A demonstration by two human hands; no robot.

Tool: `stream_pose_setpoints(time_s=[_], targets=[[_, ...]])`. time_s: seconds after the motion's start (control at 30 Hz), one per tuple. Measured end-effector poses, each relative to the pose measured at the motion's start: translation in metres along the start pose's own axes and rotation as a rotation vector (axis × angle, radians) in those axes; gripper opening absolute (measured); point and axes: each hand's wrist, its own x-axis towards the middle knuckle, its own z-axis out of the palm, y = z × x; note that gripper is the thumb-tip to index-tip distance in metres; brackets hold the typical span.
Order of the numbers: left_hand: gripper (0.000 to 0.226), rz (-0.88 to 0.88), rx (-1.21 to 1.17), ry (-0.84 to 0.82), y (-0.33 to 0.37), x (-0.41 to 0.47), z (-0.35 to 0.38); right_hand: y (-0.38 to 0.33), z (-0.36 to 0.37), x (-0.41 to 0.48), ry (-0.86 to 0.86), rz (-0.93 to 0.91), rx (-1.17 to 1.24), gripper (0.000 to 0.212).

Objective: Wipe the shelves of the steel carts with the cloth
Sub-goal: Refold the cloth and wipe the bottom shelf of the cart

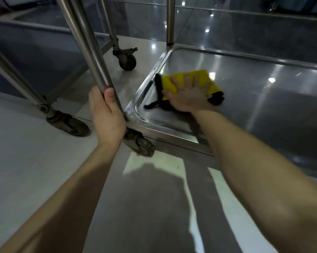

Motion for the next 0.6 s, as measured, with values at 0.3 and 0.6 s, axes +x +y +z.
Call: stream_pose_setpoints(time_s=[0.3, 0.6], targets=[[0.033, -0.035, 0.078, -0.09, 0.013, 0.002, -0.016, -0.067, 0.021, -0.083, -0.031, -0.478, 0.075, 0.069], [0.034, -0.249, 0.154, -0.375, 0.047, 0.01, -0.06, -0.002, -0.033, -0.164, -0.117, -0.495, 0.169, 0.052]])
